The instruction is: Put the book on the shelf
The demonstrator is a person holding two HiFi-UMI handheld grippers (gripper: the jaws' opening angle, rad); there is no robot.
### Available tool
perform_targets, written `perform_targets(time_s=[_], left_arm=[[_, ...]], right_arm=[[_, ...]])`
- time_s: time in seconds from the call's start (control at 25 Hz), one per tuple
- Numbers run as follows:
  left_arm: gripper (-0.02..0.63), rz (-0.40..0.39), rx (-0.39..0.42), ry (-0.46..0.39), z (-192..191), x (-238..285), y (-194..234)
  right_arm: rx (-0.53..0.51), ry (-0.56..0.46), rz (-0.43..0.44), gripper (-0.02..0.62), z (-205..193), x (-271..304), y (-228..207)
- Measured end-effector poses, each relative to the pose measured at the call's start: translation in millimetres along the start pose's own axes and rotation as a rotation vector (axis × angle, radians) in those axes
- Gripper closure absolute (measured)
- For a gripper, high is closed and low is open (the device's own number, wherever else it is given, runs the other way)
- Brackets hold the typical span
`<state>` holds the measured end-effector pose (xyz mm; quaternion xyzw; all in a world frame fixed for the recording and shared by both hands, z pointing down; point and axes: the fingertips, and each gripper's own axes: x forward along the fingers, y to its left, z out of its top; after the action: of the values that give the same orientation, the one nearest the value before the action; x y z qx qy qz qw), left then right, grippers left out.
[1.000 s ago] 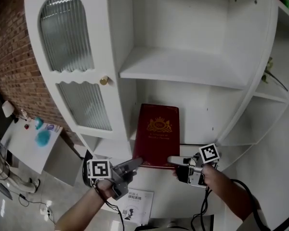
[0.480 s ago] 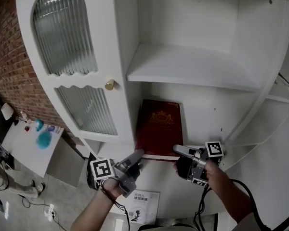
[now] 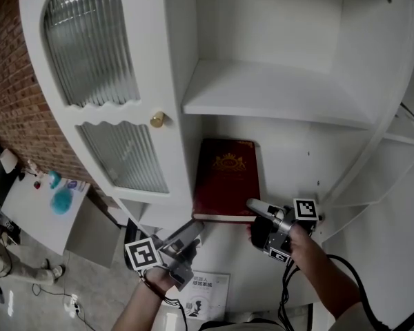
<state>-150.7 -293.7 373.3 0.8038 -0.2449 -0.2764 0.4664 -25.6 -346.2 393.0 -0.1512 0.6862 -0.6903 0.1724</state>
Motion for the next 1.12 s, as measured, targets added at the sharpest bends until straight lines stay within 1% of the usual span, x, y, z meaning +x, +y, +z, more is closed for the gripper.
perform_targets(time_s=[0.08, 0.2, 0.28, 0.32, 0.36, 0.44, 0.48, 0.6, 0.72, 0.84, 1.0, 1.12], left_arm=[[0.236, -0.016, 0.038, 0.038, -14.7, 0.9, -8.3], [0.255, -0.094, 0.104, 0.102, -34.6, 15.9, -30.5], [0.267, -0.107, 0.168, 0.122, -39.8, 26.7, -36.6], [0.272, -0.112, 0.187, 0.119, -39.2, 32.1, -38.3], [0.276, -0.118, 0.194, 0.109, -37.3, 37.4, -40.0], [0.276, -0.122, 0.198, 0.093, -32.7, 45.9, -40.5], [0.288, -0.121, 0.200, 0.091, -31.5, 48.4, -40.0], [0.295, -0.123, 0.202, 0.097, -32.6, 50.0, -38.8], [0.295, -0.130, 0.221, 0.103, -34.9, 50.2, -40.7], [0.295, -0.116, 0.257, 0.092, -34.6, 52.1, -41.9], [0.293, -0.098, 0.281, 0.064, -31.7, 53.7, -37.0], [0.293, -0.096, 0.300, 0.072, -34.8, 51.7, -38.0]], right_arm=[[-0.007, -0.013, -0.008, 0.345, 3.4, 0.7, 0.2], [-0.032, -0.020, -0.018, 0.345, 6.8, 2.3, -1.3], [-0.072, -0.020, -0.027, 0.344, 6.7, 3.3, -0.6], [-0.098, -0.018, -0.032, 0.339, 5.8, 3.6, 0.6], [-0.127, -0.013, -0.035, 0.328, 4.1, 3.7, 2.2], [-0.182, 0.003, -0.038, 0.285, -0.4, 2.6, 6.3], [-0.206, 0.007, -0.040, 0.266, -2.5, 1.2, 8.2], [-0.249, 0.011, -0.043, 0.225, -6.0, -6.0, 11.4], [-0.268, 0.010, -0.031, 0.224, -11.3, -16.1, 15.4], [-0.302, 0.004, -0.021, 0.224, -14.8, -29.1, 16.3], [-0.328, -0.075, -0.032, 0.224, -5.9, -47.8, 14.1], [-0.413, -0.167, -0.033, 0.250, 0.1, -63.4, 24.2]])
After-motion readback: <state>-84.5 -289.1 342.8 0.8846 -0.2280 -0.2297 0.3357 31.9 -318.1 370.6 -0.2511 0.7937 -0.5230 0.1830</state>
